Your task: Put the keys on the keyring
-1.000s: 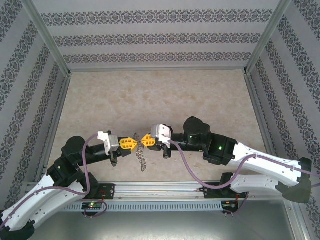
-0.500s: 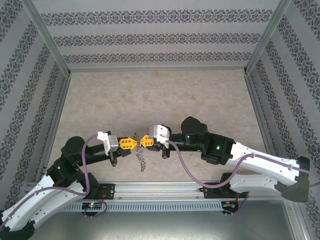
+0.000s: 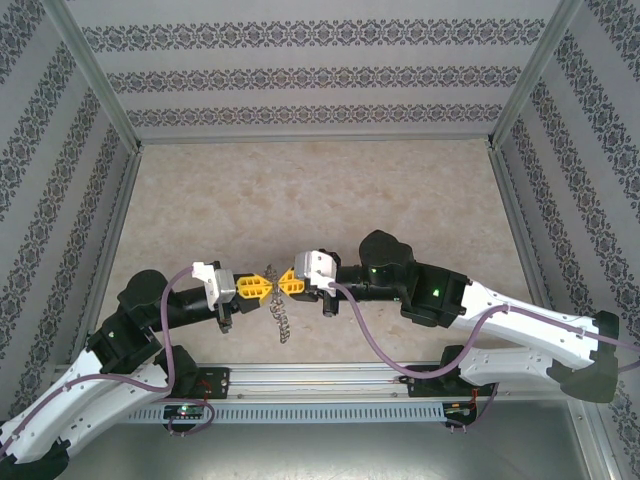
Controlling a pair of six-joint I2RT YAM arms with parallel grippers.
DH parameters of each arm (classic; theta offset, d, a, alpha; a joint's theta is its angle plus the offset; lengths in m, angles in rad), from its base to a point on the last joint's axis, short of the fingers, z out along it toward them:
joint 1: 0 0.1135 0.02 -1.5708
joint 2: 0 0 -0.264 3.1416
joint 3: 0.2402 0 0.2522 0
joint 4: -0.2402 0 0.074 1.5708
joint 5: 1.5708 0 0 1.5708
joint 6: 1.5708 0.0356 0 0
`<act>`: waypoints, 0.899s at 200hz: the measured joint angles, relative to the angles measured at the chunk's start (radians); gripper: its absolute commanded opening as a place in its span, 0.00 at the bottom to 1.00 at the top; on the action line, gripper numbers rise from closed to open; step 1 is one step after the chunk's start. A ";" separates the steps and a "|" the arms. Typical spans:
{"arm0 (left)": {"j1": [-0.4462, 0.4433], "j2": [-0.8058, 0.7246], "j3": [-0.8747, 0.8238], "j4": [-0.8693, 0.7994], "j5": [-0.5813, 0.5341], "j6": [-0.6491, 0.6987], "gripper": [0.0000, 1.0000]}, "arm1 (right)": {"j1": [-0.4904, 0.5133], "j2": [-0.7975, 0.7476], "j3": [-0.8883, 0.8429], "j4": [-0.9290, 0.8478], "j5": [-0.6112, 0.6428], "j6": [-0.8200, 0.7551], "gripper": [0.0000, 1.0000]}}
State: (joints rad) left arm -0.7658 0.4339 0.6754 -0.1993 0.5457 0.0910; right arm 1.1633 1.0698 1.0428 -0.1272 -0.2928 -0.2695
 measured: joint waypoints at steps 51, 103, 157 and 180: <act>0.000 0.007 0.003 -0.021 0.012 0.011 0.00 | 0.017 0.000 0.002 -0.024 0.018 -0.031 0.00; 0.000 0.010 0.006 -0.030 0.020 0.011 0.00 | 0.031 -0.002 0.002 -0.030 0.036 -0.060 0.00; 0.000 0.017 0.019 -0.045 0.028 0.011 0.00 | 0.046 -0.009 0.002 -0.037 0.054 -0.089 0.00; 0.000 0.017 0.019 -0.045 0.031 0.011 0.00 | 0.054 -0.012 0.002 -0.042 0.069 -0.105 0.00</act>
State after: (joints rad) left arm -0.7658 0.4511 0.6945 -0.2443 0.5766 0.1020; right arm 1.2171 1.0580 1.0451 -0.1692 -0.2237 -0.3744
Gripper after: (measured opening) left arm 0.065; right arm 0.059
